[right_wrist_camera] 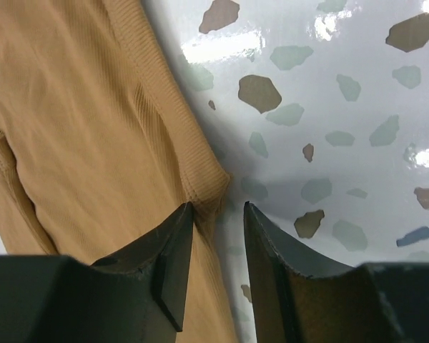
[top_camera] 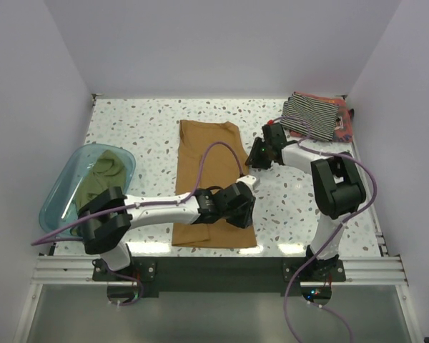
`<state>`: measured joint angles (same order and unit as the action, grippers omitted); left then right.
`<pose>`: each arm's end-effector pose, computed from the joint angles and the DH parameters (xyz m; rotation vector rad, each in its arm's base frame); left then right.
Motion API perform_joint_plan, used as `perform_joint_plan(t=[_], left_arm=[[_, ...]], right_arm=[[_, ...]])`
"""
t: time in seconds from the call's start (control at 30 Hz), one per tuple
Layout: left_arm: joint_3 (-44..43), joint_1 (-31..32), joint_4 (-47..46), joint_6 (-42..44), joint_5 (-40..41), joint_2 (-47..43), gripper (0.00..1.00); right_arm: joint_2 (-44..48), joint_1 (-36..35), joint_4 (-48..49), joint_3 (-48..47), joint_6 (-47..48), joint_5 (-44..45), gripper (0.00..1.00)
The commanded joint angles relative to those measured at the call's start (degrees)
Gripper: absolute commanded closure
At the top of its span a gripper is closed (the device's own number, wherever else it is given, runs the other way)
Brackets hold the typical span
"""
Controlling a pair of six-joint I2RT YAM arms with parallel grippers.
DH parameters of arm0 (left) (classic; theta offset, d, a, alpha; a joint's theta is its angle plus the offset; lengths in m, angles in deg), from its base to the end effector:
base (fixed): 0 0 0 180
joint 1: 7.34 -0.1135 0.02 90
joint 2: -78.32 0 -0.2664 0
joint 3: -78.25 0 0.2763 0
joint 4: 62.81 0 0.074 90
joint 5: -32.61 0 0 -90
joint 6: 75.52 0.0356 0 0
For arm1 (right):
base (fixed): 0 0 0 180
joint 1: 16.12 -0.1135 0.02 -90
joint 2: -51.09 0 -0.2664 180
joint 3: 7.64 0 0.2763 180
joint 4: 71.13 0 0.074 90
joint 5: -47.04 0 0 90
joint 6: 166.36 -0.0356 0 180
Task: Fold and stack the tank tops
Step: Fold the tank top
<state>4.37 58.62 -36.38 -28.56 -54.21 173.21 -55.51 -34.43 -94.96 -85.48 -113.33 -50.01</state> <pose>0.1545 -0.3414 0.1992 0.4816 2.5148 -0.7706 0.3829 0.1313 0.1490 0.3631 2.5401 0.5429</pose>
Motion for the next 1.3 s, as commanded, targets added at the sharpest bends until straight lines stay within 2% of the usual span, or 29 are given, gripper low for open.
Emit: perform_joint_plan(t=[0.0,0.03,0.2,0.33,0.53,0.83,0.93,1.03,1.2,1.27], left_arm=[[-3.0,2.8,-1.2,-0.6,0.3,1.6,0.66],[-4.0,3.3,-0.9,-0.5,0.5,2.5,0.66],[-7.2,6.6,0.3,0.9,1.2,5.4,0.60],[-10.3,8.6,4.1,0.9,3.8,8.1,0.57],[-14.3,11.0,11.1,-1.7,8.1,12.7,0.54],[-15.6,12.5,12.6,-3.8,11.7,16.2,0.55],[-16.3,13.2,12.7,-3.6,12.5,17.3,0.61],[-17.4,13.8,13.8,-3.5,13.2,18.5,0.72],[-17.9,15.0,14.5,-3.4,14.1,17.7,0.99],[-17.5,15.7,14.1,-2.8,13.9,16.9,1.00]], right_arm=[[-2.4,0.2,2.6,-2.8,-1.4,0.7,0.64],[-2.6,0.2,2.7,-2.8,-1.4,1.3,0.70],[-2.2,0.2,3.2,-2.5,-0.8,4.1,0.85],[-1.5,0.3,2.9,-2.5,-0.1,4.7,0.93],[-1.1,0.2,2.8,-2.2,0.3,4.6,0.97],[-1.0,0.3,3.4,-1.5,0.3,4.1,0.99],[-0.8,0.2,3.6,-1.1,0.3,4.2,0.99],[-0.4,0.2,3.6,-0.9,0.4,4.5,1.00],[0.5,0.3,2.6,-0.8,1.9,6.7,1.00],[1.0,0.3,2.1,-0.8,3.4,9.1,1.00]])
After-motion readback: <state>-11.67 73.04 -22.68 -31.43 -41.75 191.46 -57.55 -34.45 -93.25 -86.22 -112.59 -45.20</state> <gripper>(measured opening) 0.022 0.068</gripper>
